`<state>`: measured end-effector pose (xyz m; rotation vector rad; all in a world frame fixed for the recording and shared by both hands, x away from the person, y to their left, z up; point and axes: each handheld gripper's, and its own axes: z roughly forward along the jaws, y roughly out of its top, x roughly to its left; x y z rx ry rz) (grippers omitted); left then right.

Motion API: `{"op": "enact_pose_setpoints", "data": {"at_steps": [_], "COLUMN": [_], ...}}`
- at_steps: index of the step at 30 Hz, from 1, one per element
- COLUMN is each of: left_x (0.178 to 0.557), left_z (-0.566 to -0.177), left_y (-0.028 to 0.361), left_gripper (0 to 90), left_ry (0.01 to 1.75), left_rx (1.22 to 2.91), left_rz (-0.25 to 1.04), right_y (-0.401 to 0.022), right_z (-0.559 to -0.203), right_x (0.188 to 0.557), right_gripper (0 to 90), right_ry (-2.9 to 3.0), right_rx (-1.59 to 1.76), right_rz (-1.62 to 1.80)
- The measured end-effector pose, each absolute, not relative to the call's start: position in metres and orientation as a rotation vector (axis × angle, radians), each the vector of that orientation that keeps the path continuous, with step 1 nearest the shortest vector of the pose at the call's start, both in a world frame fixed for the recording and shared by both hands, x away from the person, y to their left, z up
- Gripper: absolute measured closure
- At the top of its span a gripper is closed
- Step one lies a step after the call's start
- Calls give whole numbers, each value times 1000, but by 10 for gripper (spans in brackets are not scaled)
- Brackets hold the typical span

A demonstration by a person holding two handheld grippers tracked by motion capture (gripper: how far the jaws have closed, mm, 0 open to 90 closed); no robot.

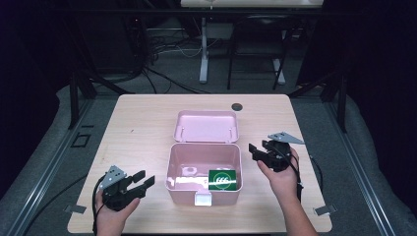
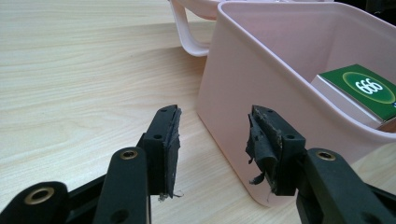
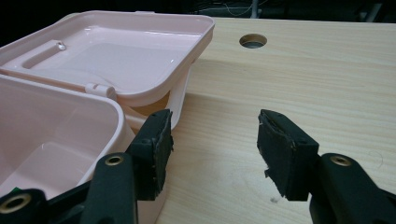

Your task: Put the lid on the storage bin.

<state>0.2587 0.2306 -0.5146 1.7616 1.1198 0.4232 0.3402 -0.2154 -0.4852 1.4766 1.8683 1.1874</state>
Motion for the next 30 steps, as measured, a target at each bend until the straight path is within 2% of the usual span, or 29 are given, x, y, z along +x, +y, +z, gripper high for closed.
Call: {"op": "enact_pose_setpoints", "data": {"at_steps": [15,30], "left_x": [256,257], "left_z": [-510,-495], "left_y": [227,214], "left_gripper": [532,544], "left_ry": [1095,1039], "left_rx": [1755,1768], "left_rz": [426,406], "right_y": [-215,-203], "right_z": [-487,-471], "right_x": [342,353], "right_gripper": [448,448], "right_ry": [1877,1945], "right_rx": [1486,1469], "right_rz": [1178,1234]}}
